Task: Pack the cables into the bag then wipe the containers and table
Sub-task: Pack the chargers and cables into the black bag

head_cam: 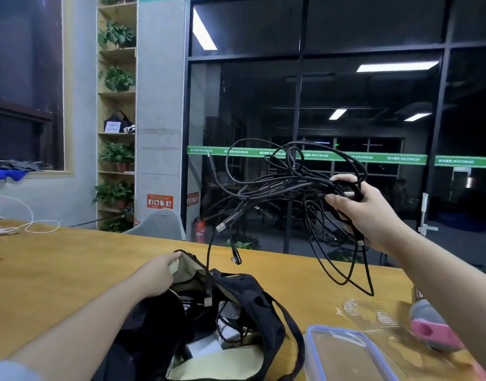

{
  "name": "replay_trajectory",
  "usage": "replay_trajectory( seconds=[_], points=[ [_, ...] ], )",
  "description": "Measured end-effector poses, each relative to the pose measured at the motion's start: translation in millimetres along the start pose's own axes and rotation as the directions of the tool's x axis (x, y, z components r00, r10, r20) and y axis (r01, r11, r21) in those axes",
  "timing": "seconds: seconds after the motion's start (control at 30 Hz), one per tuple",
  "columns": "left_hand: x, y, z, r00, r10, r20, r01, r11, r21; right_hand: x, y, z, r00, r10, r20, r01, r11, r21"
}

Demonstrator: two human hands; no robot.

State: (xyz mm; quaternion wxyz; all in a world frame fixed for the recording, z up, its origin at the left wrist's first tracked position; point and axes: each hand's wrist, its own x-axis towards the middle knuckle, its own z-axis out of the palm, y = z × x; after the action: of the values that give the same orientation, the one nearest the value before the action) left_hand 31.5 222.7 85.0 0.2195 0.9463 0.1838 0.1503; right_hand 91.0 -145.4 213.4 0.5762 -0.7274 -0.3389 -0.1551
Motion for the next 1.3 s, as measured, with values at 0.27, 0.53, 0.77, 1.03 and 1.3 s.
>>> replay_trajectory(
  seconds=[0.27, 0.53, 0.77, 1.03, 1.3],
  points=[
    [-5, -5, -1, 0.999, -0.034, 0.034, 0.031, 0.997, 0.072, -13, 8, 17, 0.988, -0.113, 0.107, 0.147, 0.906, -0.397],
    [-14, 7, -15, 0.986, 0.041, -0.159, 0.027, 0.914, 0.404, -26, 6, 42, 0.941, -0.072, 0.33, 0.299, 0.634, -0.713],
    [-12, 12, -15, 0.99, 0.07, -0.127, -0.027, 0.95, 0.312, -37, 7, 50, 0.86, -0.119, 0.496, 0.468, 0.568, -0.676],
    [2, 10, -41, 0.984, 0.126, -0.126, -0.093, 0.966, 0.242, -34, 13, 50, 0.739, -0.055, 0.672, 0.632, 0.402, -0.663],
    [2, 28, -48, 0.967, 0.212, -0.142, -0.2, 0.975, 0.094, -13, 17, 64, 0.767, 0.006, 0.642, 0.621, 0.244, -0.745]
  ],
)
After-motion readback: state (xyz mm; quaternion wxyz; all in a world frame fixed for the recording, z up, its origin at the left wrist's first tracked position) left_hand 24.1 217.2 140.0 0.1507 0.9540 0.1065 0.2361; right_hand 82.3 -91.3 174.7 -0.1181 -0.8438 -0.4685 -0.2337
